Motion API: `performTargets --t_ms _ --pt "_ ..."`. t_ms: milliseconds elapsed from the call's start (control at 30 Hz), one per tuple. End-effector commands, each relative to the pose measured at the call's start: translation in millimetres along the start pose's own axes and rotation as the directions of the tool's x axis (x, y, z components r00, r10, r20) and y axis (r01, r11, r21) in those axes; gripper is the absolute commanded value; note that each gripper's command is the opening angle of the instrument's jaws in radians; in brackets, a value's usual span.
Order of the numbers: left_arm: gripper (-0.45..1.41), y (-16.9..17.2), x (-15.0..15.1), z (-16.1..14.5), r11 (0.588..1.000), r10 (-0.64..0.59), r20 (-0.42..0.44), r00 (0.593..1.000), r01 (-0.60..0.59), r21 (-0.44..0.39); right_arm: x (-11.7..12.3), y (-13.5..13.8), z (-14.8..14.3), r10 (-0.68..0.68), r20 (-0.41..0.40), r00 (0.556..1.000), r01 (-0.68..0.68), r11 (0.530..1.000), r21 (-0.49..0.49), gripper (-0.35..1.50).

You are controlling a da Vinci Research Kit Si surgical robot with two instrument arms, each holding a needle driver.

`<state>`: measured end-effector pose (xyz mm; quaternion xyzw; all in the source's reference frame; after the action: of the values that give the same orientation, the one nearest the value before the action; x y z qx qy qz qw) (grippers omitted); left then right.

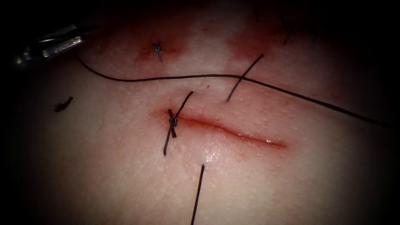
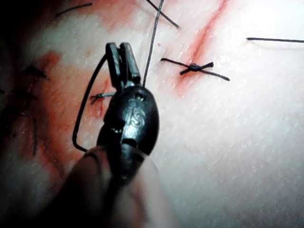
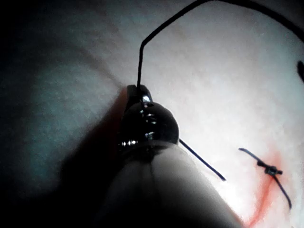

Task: Wound Closure

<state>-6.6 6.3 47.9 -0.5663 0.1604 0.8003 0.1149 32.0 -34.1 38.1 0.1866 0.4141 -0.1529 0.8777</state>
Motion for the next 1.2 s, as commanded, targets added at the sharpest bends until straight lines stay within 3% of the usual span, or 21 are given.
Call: performTargets --t_ms 33,133,200,233,333,533,733,800,933,1033,1133,1200 --pt "-0.45 0.4 -0.4 0.6 1.000 -0.001 -0.001 1.000 0.001 0.000 0.4 0.2 0.8 0.001 -0.012 1.000 -0.001 1.000 -0.012 -0.35" --pt "-0.45 0.4 -0.4 0.8 1.000 -0.001 -0.003 1.000 0.001 -0.001 0.4 0.9 0.6 0.003 -0.038 0.999 -0.004 1.000 -0.030 -0.28" --pt "-0.45 0.6 -0.2 1.5 1.000 -0.002 -0.012 1.000 0.002 -0.004 0.0 2.3 -0.2 0.001 -0.102 0.995 -0.008 0.998 -0.063 0.71" --pt "-0.45 0.6 0.3 2.3 1.000 -0.006 -0.028 1.000 0.006 -0.013 -0.5 3.2 -1.0 -0.010 -0.114 0.993 -0.001 0.996 -0.092 0.89" --pt "-0.45 -0.6 2.1 5.2 1.000 0.002 -0.064 0.998 -0.004 -0.030 -1.5 4.6 -2.3 -0.022 -0.113 0.993 0.001 0.983 -0.181 1.13" --pt "-0.45 -4.2 3.6 11.4 0.999 0.041 -0.133 0.990 -0.041 0.004 -3.0 6.2 -4.1 -0.024 -0.100 0.995 -0.005 0.961 -0.278 1.19" --pt "-0.45 -4.1 2.1 17.6 0.999 0.054 -0.186 0.981 -0.052 0.012 -5.3 7.4 -5.2 0.023 -0.056 0.998 -0.042 0.936 -0.349 1.11" --pt "-0.45 -4.2 0.9 20.3 0.998 0.063 -0.225 0.972 -0.063 0.007 -6.4 8.1 -5.4 0.077 -0.036 0.996 -0.085 0.908 -0.409 1.11" --pt "-0.45 -4.2 -1.4 23.3 0.996 0.083 -0.276 0.958 -0.086 0.001 -7.8 9.2 -6.4 0.231 -0.071 0.970 -0.235 0.837 -0.494 1.08" --pt "-0.45 -3.4 -3.7 24.6 0.994 0.098 -0.285 0.953 -0.106 -0.016 -9.0 10.1 -7.2 0.350 -0.126 0.928 -0.362 0.770 -0.525 1.04" --pt "-0.45 -2.0 -6.5 25.0 0.993 0.075 -0.277 0.958 -0.097 -0.068 -10.6 10.5 -8.0 0.464 -0.170 0.869 -0.476 0.694 -0.541 0.76" --pt "-0.45 -0.9 -8.3 25.1 0.992 0.037 -0.261 0.965 -0.067 -0.108 -11.5 10.7 -8.3 0.513 -0.170 0.841 -0.506 0.636 -0.582 0.77"
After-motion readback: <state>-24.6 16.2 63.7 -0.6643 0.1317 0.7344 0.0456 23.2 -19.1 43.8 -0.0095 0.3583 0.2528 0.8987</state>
